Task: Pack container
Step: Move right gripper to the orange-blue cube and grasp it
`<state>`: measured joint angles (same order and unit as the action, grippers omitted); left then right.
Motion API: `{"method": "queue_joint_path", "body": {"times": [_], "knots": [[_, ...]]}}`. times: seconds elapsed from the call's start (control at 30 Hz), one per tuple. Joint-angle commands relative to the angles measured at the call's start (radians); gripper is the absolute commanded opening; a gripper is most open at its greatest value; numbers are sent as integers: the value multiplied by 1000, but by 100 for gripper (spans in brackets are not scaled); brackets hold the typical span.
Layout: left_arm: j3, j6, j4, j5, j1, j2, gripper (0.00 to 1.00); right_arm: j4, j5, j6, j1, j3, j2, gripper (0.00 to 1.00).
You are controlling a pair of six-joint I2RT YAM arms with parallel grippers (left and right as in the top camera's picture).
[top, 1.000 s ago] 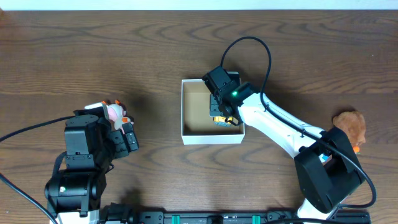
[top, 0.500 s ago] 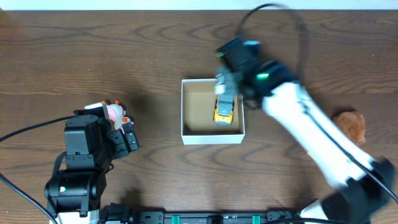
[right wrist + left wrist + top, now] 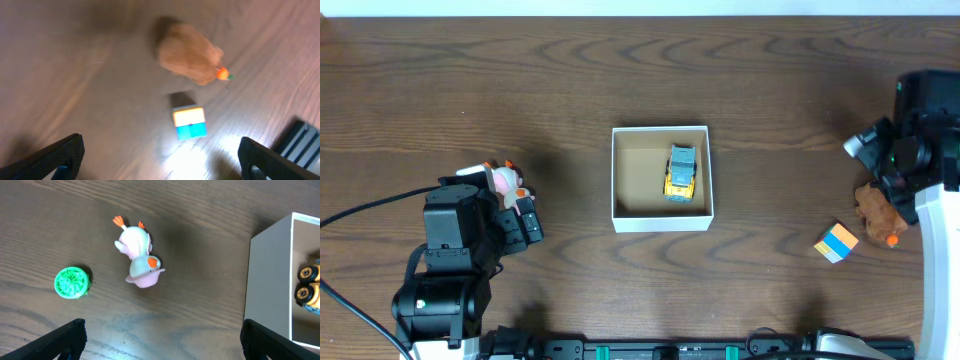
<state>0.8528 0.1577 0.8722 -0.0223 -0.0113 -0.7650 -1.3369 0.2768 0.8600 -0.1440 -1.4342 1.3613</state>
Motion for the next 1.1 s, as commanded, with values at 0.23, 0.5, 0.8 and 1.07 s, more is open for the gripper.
{"method": "queue_joint_path", "body": {"times": [0.23, 0.5, 0.8, 1.07], "knots": [[19, 5, 3, 6, -1, 2, 98, 272, -126, -119, -135, 412, 13, 99], [19, 5, 3, 6, -1, 2, 98, 477, -175, -162, -134, 605, 13, 98], [19, 5, 3, 6, -1, 2, 98, 567, -179, -167, -134, 731, 13, 98], [19, 5, 4, 6, -1, 2, 98, 602, -177, -196, -134, 758, 13, 88]]}}
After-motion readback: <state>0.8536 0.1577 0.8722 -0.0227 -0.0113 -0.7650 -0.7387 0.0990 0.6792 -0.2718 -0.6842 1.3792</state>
